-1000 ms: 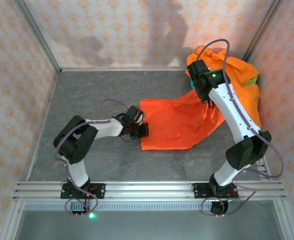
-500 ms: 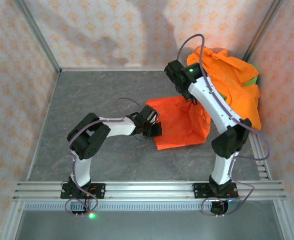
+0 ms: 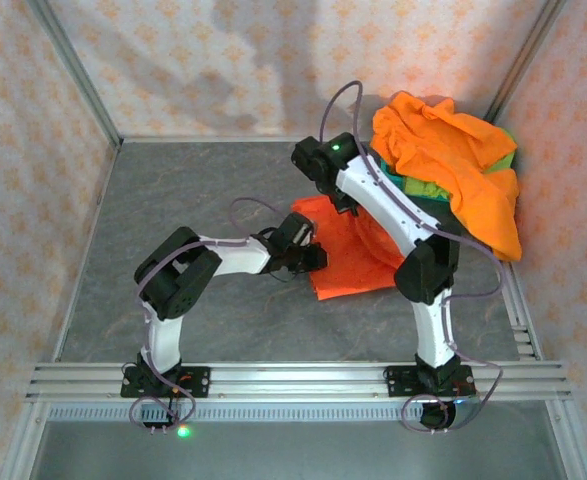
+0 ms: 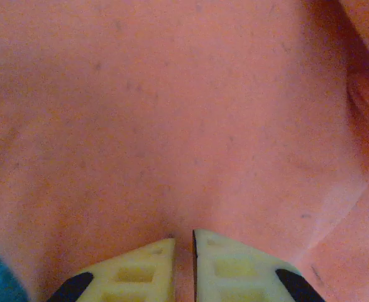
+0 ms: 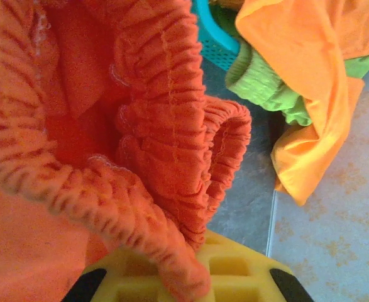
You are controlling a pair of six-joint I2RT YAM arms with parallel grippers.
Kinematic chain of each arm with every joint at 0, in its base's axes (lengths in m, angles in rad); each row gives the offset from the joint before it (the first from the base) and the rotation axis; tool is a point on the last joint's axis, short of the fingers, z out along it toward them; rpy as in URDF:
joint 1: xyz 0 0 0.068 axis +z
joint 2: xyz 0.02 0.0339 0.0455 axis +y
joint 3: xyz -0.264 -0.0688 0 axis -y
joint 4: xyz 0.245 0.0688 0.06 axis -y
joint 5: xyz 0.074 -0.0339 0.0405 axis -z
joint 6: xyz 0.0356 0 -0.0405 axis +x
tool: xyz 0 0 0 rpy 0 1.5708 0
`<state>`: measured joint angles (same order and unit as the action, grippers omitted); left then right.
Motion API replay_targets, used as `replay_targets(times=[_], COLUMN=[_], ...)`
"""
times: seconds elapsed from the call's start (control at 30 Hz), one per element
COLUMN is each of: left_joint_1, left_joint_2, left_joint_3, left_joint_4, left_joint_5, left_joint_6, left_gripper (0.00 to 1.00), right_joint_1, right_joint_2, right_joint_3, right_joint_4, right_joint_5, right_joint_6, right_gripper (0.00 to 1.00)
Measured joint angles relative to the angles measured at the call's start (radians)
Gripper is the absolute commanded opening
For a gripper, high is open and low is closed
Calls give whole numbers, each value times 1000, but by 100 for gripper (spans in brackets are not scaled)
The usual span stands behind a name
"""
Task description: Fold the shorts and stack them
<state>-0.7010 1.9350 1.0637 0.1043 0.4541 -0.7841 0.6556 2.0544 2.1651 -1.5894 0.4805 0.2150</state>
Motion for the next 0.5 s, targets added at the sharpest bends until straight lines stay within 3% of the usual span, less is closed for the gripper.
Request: replay_targets(times=[0.1,0.2,0.27,0.4,0.5], left_joint_1=[0,0,0,10,35], left_joint_2=[-83,-188,-253,-395,-499], left_joint_3=[-71,-141,-184,-279,-327], left_joint_4=[29,67,89,107,105], left_joint_5=[-38,-91,-129,-222,-297], left_joint_6=[-27,-51,-61,-79,-83], left_gripper=[47,55,61,71,79], right_joint_1=[0,0,0,3,8], right_joint_2=[24,39,47,49,40], right_joint_3=[0,0,-1,-29,-85], right_joint_4=[12,31,53,146,245], right_joint_5=[-21,-70,-121,-330,-543], right_joint_6=[14,26,43,63,67], right_gripper=[0,9,20,65,79])
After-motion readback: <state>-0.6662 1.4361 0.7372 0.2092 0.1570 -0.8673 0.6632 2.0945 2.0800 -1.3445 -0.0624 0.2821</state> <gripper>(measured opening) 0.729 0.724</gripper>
